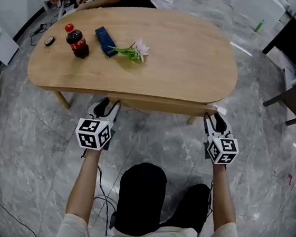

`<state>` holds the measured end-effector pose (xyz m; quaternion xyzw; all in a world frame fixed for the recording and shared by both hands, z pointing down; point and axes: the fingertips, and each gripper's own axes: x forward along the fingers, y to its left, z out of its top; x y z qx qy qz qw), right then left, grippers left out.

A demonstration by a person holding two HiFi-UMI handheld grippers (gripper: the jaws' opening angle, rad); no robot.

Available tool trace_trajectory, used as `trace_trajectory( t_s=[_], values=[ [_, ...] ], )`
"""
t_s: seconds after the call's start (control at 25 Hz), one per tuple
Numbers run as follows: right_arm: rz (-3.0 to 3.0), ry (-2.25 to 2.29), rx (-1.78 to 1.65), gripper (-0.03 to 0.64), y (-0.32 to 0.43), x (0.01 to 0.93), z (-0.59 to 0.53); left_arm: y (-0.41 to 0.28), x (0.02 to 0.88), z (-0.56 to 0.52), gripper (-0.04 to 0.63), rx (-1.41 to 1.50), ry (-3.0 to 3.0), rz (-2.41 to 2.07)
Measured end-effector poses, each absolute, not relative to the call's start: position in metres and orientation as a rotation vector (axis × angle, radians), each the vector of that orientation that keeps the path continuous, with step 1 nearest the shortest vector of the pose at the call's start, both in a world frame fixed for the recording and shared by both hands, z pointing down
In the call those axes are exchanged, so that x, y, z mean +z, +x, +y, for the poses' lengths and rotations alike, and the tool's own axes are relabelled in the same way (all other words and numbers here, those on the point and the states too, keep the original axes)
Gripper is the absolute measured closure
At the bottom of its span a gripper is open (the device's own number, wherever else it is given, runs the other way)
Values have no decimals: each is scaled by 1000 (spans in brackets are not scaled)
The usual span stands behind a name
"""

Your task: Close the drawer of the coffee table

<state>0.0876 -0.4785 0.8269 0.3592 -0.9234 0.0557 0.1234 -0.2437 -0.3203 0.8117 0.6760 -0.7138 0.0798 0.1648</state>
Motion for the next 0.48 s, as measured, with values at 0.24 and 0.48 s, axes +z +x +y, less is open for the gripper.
trace_trajectory(
  t_s=[0.24, 0.48],
  values=[
    [-2669, 1094, 204, 456, 81, 827, -492, -251, 813, -333, 423, 206, 1871, -2051],
    [-2649, 1093, 187, 456, 77, 827, -500, -256, 814, -337, 423, 188, 1732, -2166]
  ],
)
